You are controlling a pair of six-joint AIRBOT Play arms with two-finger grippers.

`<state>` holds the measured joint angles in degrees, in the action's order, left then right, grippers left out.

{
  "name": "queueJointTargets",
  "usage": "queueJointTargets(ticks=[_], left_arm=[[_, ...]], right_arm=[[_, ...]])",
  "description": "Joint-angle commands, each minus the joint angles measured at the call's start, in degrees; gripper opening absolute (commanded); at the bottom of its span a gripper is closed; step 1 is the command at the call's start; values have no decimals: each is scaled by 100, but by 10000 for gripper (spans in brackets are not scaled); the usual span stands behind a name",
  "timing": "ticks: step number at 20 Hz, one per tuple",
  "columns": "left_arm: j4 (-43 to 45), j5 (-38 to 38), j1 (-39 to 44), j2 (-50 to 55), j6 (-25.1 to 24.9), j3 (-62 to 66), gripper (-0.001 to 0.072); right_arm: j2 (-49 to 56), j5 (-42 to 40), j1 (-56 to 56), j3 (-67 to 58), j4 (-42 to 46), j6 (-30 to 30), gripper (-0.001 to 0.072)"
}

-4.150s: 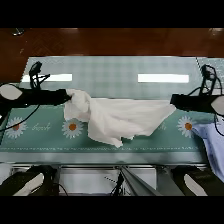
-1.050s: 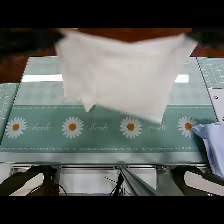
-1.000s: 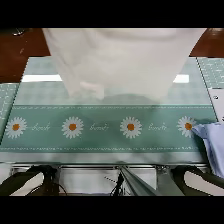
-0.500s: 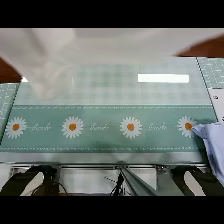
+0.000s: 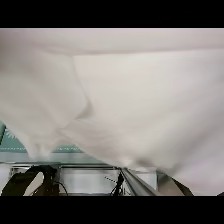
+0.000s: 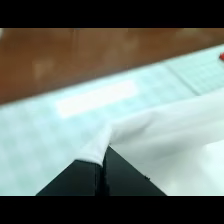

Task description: Fold the shirts.

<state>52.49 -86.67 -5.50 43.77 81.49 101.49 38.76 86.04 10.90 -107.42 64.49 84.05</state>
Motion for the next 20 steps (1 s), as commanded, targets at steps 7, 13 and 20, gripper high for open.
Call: queueJointTargets(ticks=[7, 13, 20], left_arm=[[-229, 2146, 455, 2531, -1097, -3136, 20], [-1141, 2350, 581, 4677, -1165, -2048, 19], [-369, 1292, 431, 5018, -826, -1703, 705]], right_arm=[[1840, -1300, 0, 2743, -190, -260, 19], [4159, -2756, 0, 2734, -1266, -286, 19], [5414, -2826, 127, 2559, -1899, 184, 626]])
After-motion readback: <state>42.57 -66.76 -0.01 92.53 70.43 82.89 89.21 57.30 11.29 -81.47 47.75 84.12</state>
